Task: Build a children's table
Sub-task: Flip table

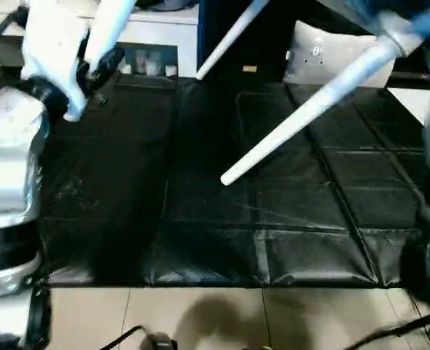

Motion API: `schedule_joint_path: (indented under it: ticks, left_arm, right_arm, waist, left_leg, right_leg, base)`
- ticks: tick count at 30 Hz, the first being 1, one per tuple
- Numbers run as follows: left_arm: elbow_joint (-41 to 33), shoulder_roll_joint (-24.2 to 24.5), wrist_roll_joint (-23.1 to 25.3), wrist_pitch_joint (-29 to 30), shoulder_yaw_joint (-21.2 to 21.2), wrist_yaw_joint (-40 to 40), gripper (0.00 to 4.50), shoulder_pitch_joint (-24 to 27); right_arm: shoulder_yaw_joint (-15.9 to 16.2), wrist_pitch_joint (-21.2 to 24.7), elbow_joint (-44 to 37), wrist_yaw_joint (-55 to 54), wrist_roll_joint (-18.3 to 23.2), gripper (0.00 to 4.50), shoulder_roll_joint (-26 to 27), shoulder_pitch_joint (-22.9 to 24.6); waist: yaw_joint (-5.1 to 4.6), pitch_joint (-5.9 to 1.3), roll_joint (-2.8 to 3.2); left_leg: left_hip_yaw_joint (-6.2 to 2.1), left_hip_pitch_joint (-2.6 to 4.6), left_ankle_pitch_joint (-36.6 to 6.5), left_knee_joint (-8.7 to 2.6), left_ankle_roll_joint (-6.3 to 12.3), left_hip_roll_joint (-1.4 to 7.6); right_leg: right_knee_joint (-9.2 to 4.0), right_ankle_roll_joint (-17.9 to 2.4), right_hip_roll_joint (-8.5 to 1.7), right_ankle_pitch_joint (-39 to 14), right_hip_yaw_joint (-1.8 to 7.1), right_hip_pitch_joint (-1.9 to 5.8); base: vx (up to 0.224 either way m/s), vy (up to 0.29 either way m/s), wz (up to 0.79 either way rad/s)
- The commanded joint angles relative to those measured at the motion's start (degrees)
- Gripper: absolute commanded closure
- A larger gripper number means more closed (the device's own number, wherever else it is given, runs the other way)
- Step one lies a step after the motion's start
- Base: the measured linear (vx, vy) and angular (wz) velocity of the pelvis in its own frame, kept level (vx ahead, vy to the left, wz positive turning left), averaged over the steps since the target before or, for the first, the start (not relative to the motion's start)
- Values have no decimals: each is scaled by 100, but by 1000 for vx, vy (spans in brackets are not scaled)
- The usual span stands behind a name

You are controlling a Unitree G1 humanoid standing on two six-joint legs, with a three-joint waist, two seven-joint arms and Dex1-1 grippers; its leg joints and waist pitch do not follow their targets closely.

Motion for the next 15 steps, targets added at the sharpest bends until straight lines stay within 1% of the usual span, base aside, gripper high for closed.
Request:
schedule_joint_path:
  ticks: [1,2,3,4,5,6,7,8,9,10,11,12,13,14,15]
  left_arm:
    - [170,-20,-171,89,95,-93,289,153]
    - [185,0,-163,56,93,-111,290,167]
    - [194,13,-158,35,91,-122,290,177]
    - [269,79,-146,-69,112,-182,290,251]
    - [269,79,-146,-69,112,-182,290,251]
    - [294,86,-155,-84,130,-193,291,275]
    - [322,106,-156,-139,139,-199,291,305]
    - [359,133,-158,-217,135,-222,291,333]
    - [419,187,-190,-374,114,-261,291,377]
    - [443,215,-216,-445,104,-272,292,397]
    - [443,215,-216,-445,104,-272,293,397]
    - [463,237,-230,-480,96,-288,293,419]
    - [473,249,-235,-495,92,-299,293,431]
    - [483,298,-194,-564,49,-350,294,468]
    - [494,327,-171,-606,23,-378,294,487]
  right_arm:
    - [-313,493,-405,-65,530,0,92,564]
    - [-323,554,-456,-21,581,0,94,681]
    - [-330,592,-488,7,613,0,94,754]
    - [-272,890,-696,299,834,0,57,1438]
    - [-272,890,-696,299,834,0,57,1438]
    - [-232,985,-757,406,901,0,33,1705]
    - [-204,1067,-789,477,968,0,31,1984]
    - [-184,1122,-787,526,1003,0,39,2245]
    - [-208,1116,-643,351,867,0,131,2501]
    - [-236,1148,-623,208,799,0,178,2582]
    - [-236,1148,-623,208,799,0,178,2582]
    - [-279,1150,-473,20,696,0,241,2577]
    - [-304,1156,-386,-89,644,0,274,2566]
    - [-322,1186,-243,-239,582,0,308,2519]
    - [-318,1222,-173,-310,570,0,319,2495]
  waist:
    - [-40,-398,51]
    - [-42,-408,61]
    - [-55,-408,47]
    - [-57,-397,93]
    - [-57,-397,93]
    - [-48,-370,61]
    - [-30,-367,80]
    - [-27,-363,102]
    - [-47,-347,85]
    - [-44,-362,86]
    - [-44,-362,86]
    - [-57,-364,82]
    - [-60,-359,84]
    - [-63,-358,67]
    - [-67,-354,79]
  left_leg:
    - [-107,43,-1005,-449,110,253]
    - [-103,59,-1007,-448,138,250]
    - [-103,41,-979,-446,156,240]
    - [-101,52,-1043,-441,165,218]
    - [-101,52,-1043,-441,165,218]
    - [-91,50,-1130,-453,228,215]
    - [-101,74,-1203,-459,220,229]
    - [-99,99,-1290,-458,216,225]
    - [-115,82,-1361,-477,193,229]
    - [-118,104,-1406,-478,165,229]
    - [-118,104,-1406,-478,165,229]
    - [-139,78,-1389,-490,121,233]
    - [-131,99,-1424,-487,113,230]
    - [-133,108,-1434,-487,96,236]
    - [-139,103,-1435,-490,82,237]
  right_leg:
    - [-488,-528,-488,-1603,365,301]
    - [-507,-519,-486,-1581,365,302]
    - [-504,-525,-486,-1560,363,317]
    - [-530,-549,-484,-1766,344,302]
    - [-530,-549,-484,-1766,344,302]
    - [-597,-411,-494,-2083,348,310]
    - [-615,-393,-506,-2237,336,290]
    - [-669,-339,-505,-2431,330,270]
    - [-667,-336,-499,-2509,319,274]
    - [-679,-328,-510,-2570,314,261]
    - [-679,-328,-510,-2570,314,261]
    - [-658,-338,-518,-2575,306,277]
    - [-669,-339,-515,-2616,304,262]
    - [-676,-343,-527,-2659,309,259]
    - [-657,-362,-525,-2652,310,256]
  base:
    - [0,0,0]
    - [0,0,0]
    - [0,0,0]
    - [0,0,0]
    - [0,0,0]
    - [0,0,0]
    - [0,0,0]
    - [0,0,0]
    - [0,0,0]
    - [0,0,0]
    - [0,0,0]
    - [0,0,0]
    - [0,0,0]
    - [0,0,0]
    - [0,0,0]
